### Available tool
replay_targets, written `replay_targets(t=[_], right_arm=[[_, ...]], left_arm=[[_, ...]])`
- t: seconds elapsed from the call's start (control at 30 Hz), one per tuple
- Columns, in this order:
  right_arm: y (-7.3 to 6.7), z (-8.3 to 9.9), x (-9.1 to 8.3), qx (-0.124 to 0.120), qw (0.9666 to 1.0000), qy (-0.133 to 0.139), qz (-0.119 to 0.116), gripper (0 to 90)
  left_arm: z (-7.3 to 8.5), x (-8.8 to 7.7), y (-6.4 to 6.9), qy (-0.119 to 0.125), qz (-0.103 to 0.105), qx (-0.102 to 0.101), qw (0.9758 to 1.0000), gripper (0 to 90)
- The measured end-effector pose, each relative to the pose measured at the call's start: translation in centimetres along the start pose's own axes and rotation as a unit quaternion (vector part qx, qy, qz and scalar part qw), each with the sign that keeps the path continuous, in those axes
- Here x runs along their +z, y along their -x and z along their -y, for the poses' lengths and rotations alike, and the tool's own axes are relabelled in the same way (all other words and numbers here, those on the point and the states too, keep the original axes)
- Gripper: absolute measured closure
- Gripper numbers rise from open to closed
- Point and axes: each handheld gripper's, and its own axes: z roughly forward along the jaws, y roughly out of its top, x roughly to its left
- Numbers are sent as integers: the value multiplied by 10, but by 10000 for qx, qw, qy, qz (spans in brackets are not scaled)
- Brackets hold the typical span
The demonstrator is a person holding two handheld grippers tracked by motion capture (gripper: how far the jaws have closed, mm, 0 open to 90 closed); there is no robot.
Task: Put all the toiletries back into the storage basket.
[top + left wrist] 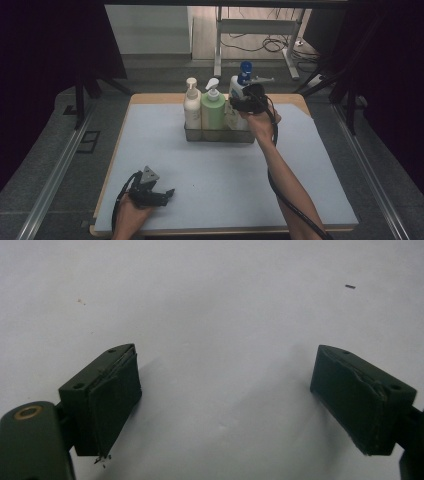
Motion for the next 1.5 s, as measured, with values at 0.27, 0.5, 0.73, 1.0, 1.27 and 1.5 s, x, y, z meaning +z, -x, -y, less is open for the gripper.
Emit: replay_targets(t=[0.27,0.5,0.73,1.0,1.27,1.5], right_arm=[[0,9,7,5,10000,-58,30,407],[0,17,13,24,9999,-106,50,406],[-1,25,19,27,9998,-170,52,402],[-2,33,22,-52,9998,-146,88,394],[-3,32,24,-57,9998,-160,85,386],[-2,32,23,-85,9998,-188,78,375]], left_arm=[[0,0,0,1,-1,-1,10000,125],[0,0,0,-1,0,0,10000,125],[0,0,0,0,-1,1,10000,125],[0,0,0,-1,-2,1,10000,124],[0,0,0,0,-2,1,10000,124],[0,0,0,-1,-4,4,10000,124]])
